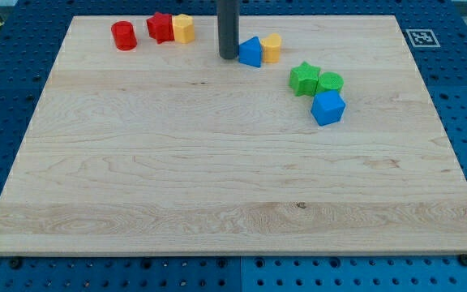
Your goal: Place the heart and triangle at the left of the green star
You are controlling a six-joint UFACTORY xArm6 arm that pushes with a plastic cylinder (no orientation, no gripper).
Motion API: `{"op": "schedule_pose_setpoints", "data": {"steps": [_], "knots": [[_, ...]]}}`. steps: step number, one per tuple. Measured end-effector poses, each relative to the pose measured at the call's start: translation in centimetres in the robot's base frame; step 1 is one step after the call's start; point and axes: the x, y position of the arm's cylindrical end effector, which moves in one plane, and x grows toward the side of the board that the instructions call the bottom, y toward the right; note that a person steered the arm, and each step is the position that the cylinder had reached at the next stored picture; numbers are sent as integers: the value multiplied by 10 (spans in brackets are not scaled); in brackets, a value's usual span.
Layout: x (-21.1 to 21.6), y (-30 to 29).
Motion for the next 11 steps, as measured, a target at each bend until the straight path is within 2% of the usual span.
{"op": "schedule_pose_setpoints", "data": {"steps": [1, 2, 3, 4, 5, 6, 7, 8, 9, 11], "knots": [[-11, -7], [-54, -4], [-60, 49], [-24, 88], [19, 47], [-7, 32], [-57, 33], [-62, 20], [-40, 8], [40, 7]]}}
